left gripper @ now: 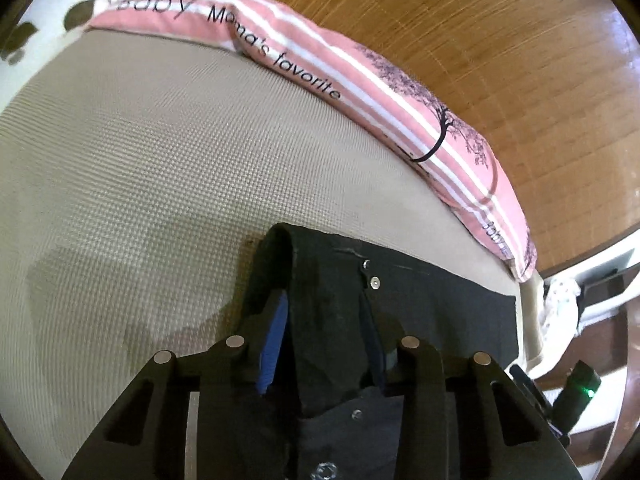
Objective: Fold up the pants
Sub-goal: 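Grasp the black jeans waistband with the left gripper while the right gripper grasps the leg hem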
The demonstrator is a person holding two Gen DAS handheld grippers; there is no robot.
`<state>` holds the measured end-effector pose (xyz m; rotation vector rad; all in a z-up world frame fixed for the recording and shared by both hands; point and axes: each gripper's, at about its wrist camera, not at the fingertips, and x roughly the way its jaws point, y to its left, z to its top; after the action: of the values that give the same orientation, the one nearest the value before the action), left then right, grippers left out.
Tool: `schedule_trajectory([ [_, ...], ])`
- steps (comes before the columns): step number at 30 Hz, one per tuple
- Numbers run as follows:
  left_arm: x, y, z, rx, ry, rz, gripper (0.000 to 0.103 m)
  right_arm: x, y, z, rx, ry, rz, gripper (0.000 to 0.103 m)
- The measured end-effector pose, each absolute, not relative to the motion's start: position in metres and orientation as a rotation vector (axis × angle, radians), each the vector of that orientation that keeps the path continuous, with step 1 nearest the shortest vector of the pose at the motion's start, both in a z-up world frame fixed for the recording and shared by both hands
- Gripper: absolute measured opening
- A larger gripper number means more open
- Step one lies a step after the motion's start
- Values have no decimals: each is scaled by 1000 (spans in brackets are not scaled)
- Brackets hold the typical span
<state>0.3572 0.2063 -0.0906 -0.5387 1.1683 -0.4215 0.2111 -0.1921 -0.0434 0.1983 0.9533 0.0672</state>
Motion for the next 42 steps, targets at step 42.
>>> schedule_trajectory([
  [42, 324, 176, -26, -608, 858, -600, 8, 419, -203, -80, -83, 1314, 931, 79],
])
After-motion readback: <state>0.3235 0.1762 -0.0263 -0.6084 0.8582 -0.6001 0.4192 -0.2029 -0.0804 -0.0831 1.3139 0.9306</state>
